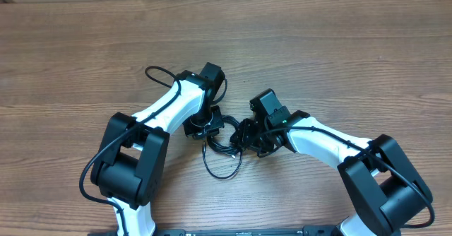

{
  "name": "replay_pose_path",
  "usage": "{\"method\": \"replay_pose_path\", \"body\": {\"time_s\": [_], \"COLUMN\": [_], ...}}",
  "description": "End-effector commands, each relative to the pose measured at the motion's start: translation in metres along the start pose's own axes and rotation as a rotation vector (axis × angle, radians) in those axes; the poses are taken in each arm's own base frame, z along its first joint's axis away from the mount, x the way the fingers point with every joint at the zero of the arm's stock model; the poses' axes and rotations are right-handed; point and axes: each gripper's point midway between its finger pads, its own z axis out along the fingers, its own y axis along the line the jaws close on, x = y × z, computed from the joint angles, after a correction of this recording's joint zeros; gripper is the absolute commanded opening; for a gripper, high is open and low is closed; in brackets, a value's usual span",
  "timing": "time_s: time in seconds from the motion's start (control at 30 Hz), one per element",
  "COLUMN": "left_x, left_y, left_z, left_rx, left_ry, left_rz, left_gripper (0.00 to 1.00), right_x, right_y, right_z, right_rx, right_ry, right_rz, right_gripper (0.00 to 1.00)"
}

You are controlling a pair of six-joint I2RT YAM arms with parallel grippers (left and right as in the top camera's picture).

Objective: Untangle cables

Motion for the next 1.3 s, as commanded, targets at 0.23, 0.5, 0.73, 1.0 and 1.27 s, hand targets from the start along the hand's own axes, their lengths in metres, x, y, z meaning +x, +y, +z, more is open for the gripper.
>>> {"method": "replay_pose_path", "body": {"time_s": [0.23, 0.5, 0.73, 1.0, 1.27], "left_x": [0.005, 0.005, 0.01, 0.007, 0.007], "left_y": [0.002, 0.002, -0.017, -0.024, -0.04], "left_z": [0.005, 0.005, 0.004, 0.002, -0.013], "left_rx": [-0.03, -0.03, 0.078, 0.132, 0.309], "left_ry": [0.006, 0.006, 0.052, 0.062, 0.135], "left_rz": [-0.008, -0.008, 0.014, 0.026, 0.083], "left_gripper": [0.26, 0.27, 0.26, 0.24, 0.33], "right_x": [0.0, 0.0, 0.0, 0.0, 0.0], "right_y": [-0.009, -0.009, -0.009, -0.009, -0.009], "right_z": [0.004, 0.004, 0.004, 0.004, 0.004], "right_rx": [0.04, 0.04, 0.039, 0.039, 0.039], "right_ry": [-0.011, -0.011, -0.011, -0.011, -0.011], "right_rz": [0.005, 0.005, 0.005, 0.005, 0.005], "right_gripper": [0.04, 0.13, 0.14, 0.15, 0.17]}}
